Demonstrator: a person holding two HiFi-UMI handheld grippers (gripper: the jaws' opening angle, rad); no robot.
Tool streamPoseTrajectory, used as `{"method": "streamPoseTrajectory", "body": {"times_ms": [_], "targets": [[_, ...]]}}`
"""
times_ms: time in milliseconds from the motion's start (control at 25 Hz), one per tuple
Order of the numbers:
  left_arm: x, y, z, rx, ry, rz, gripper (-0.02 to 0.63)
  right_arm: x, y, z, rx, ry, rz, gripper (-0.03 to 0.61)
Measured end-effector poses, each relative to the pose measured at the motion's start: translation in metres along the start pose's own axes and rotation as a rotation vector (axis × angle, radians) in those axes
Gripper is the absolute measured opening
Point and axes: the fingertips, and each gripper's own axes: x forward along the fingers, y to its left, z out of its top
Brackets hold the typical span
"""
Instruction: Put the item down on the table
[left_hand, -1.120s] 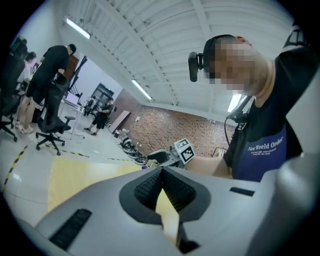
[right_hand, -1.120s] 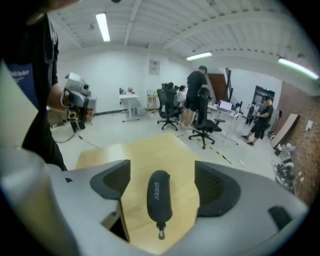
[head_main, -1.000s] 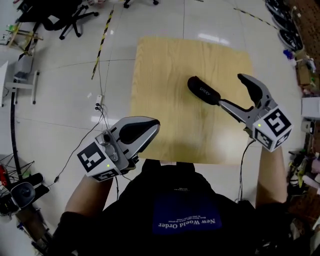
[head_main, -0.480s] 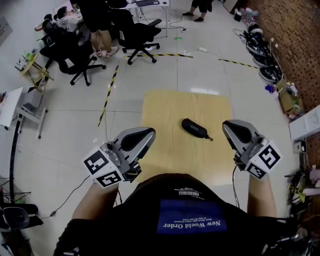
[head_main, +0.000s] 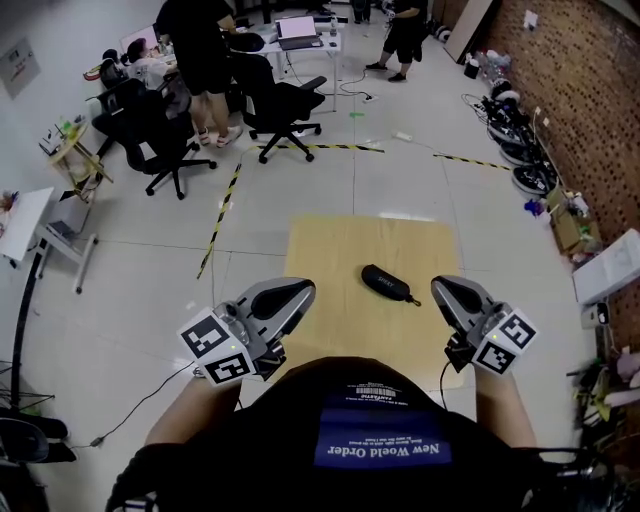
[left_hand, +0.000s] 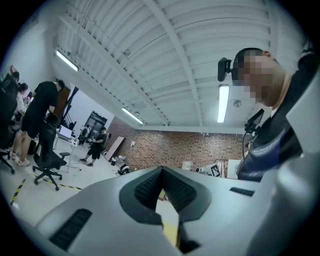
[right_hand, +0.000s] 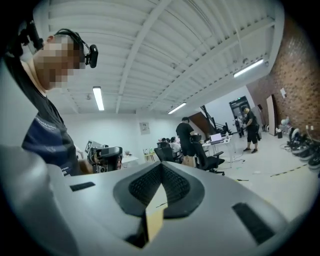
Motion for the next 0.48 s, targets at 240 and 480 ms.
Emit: {"method": "streamPoseTrajectory", "body": {"times_ms": [240,480], "targets": [[0.003,-0.003,-0.003,-0.001,0.001,-0.011,-0.008,0.007,0.004,0.000,-0.062,0.031,0.017,-0.012],[0.004,-0.002,-0.002,-0.004,0.004,-0.013,-0.008,0.012,0.005,-0.002,-0.095,0.063,0.025,-0.012]]}}
